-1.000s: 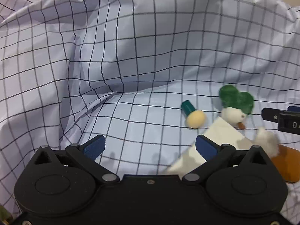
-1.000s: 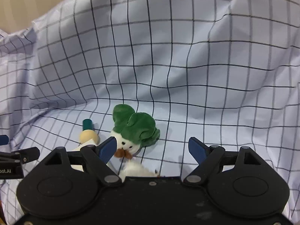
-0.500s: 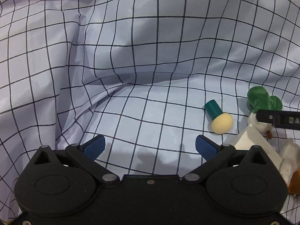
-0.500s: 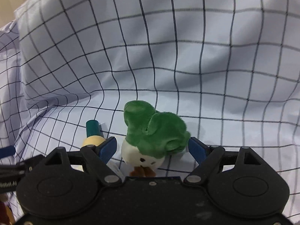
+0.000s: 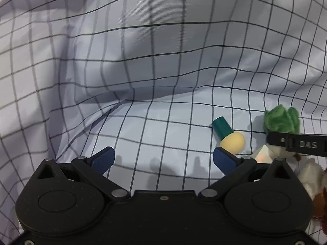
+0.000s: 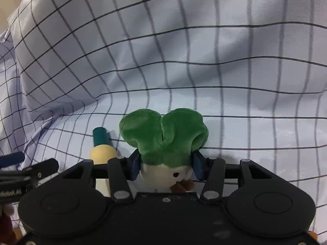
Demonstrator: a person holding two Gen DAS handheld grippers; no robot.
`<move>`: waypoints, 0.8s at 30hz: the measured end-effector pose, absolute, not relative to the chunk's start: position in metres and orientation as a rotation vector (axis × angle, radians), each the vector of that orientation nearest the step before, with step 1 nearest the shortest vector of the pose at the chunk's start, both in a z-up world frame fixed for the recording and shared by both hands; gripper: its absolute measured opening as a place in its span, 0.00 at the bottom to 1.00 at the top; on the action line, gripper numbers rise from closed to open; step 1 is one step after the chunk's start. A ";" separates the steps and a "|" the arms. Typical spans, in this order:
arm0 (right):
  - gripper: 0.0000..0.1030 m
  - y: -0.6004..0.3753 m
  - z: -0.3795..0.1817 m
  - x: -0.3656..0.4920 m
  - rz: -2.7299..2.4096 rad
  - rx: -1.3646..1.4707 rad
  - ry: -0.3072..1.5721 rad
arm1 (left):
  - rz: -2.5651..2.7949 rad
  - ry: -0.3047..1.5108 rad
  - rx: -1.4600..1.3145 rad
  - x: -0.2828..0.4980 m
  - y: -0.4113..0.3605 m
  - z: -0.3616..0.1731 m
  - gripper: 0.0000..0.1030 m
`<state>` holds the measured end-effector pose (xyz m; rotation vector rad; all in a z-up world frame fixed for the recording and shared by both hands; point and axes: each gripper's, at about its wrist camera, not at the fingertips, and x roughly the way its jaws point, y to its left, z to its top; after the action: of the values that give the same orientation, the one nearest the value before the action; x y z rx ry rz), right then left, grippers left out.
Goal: Organize soft objects
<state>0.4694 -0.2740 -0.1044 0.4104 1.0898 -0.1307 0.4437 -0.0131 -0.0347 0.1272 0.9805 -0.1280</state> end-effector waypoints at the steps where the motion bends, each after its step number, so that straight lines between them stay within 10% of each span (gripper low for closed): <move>1: 0.48 -0.277 -0.104 0.467 -0.139 0.406 1.084 | -0.132 0.978 0.150 0.446 -0.017 -0.036 0.96; 24: 0.48 -0.318 -0.101 0.432 -0.202 0.482 1.031 | -0.318 1.142 0.248 0.502 -0.068 -0.062 0.79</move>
<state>0.4322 -0.3184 -0.1012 0.4817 1.0312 -0.2022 0.5024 -0.0679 -0.0619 0.2477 1.1423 -0.3175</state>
